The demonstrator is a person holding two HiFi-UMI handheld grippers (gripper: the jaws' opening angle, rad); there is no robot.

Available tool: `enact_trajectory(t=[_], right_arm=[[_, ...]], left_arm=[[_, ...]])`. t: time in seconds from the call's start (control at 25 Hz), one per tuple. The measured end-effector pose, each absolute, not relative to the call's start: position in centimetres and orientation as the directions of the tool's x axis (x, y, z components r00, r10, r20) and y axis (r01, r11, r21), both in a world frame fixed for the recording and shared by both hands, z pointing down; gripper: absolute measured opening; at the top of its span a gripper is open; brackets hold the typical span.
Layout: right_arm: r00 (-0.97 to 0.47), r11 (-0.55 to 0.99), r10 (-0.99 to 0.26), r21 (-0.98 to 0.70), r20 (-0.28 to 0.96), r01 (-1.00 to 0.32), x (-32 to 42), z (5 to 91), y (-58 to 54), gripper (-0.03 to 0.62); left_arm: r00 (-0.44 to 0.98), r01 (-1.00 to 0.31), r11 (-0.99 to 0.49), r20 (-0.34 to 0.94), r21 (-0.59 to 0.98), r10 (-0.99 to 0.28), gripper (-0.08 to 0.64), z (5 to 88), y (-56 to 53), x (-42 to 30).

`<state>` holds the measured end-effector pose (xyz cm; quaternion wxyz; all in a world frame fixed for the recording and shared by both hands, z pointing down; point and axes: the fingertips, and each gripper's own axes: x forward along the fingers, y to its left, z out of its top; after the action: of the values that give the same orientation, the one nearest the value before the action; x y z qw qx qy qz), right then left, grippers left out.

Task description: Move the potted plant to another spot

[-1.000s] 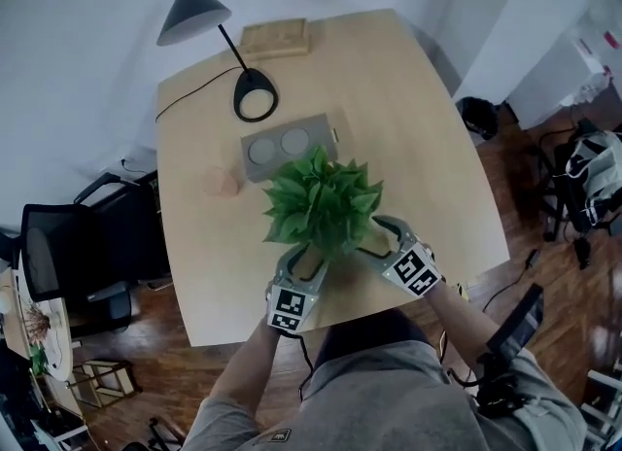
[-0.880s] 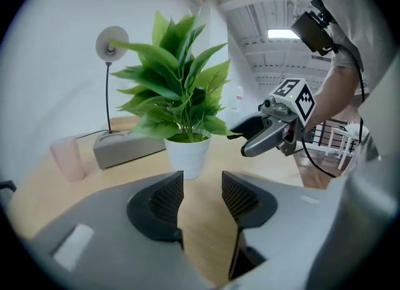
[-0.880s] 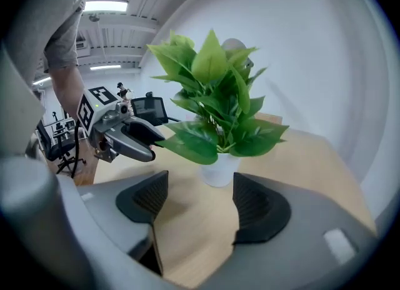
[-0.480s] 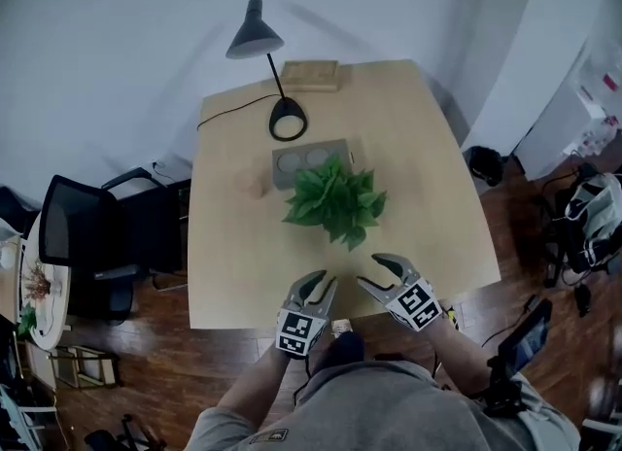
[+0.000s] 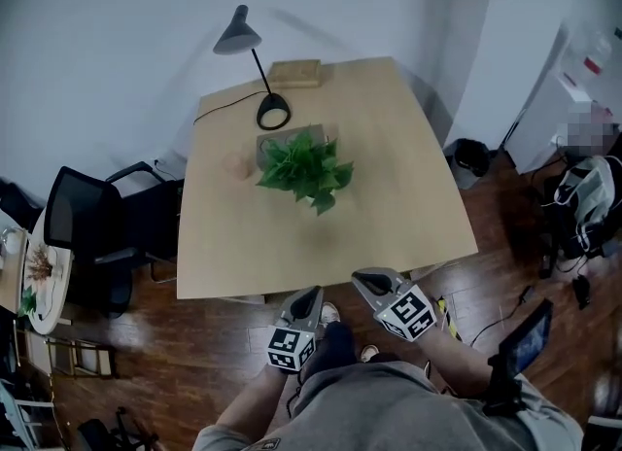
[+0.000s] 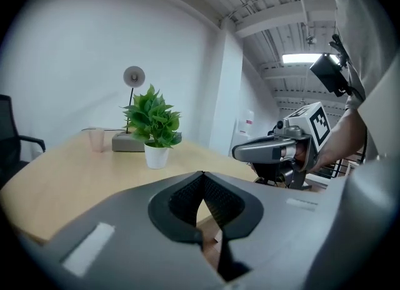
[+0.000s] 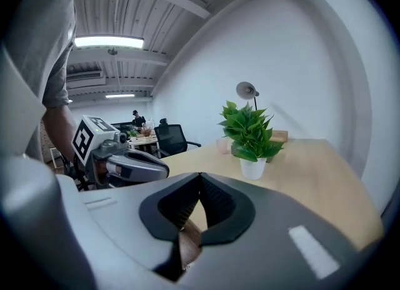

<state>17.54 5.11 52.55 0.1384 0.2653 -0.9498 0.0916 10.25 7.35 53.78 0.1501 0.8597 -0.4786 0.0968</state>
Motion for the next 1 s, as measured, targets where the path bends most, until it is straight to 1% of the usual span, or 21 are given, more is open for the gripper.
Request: enact_trajectory(t=[0.16, 0.36, 0.6, 0.8, 1.0], right_arm=[[-0.82, 0.833, -0.474, -0.14, 0.319, -0.536, 18.8, 52.5, 8.1, 0.006], [-0.819, 0.819, -0.467, -0.185, 0.333, -0.543, 19.1, 52.3, 11.3, 0.006], [-0.823, 0.816, -0.457, -0.208, 0.337, -0.539, 17.8, 51.8, 13.9, 0.006], [-0.83, 0.815, -0.45, -0.227, 0.329, -0.533, 16.1, 51.3, 14.9, 0.006], [-0.836, 0.817, -0.432, -0.247, 0.337, -0.522, 15.0, 51.4, 15.8, 0.005]], left_arm=[[0.497, -0.867, -0.45, 0.319, 0.213, -0.807, 0.0, 53.6, 10.6, 10.9], [0.502, -0.864, -0.45, 0.326, 0.225, -0.801, 0.0, 53.0, 13.3, 11.5], [0.512, -0.857, -0.44, 0.336, 0.269, -0.791, 0.0, 52.8, 15.3, 11.3], [0.503, -0.856, -0.423, 0.293, 0.296, -0.813, 0.0, 51.2, 16.0, 10.4], [0.499, -0.859, -0.423, 0.284, 0.289, -0.819, 0.0, 50.8, 16.3, 9.5]])
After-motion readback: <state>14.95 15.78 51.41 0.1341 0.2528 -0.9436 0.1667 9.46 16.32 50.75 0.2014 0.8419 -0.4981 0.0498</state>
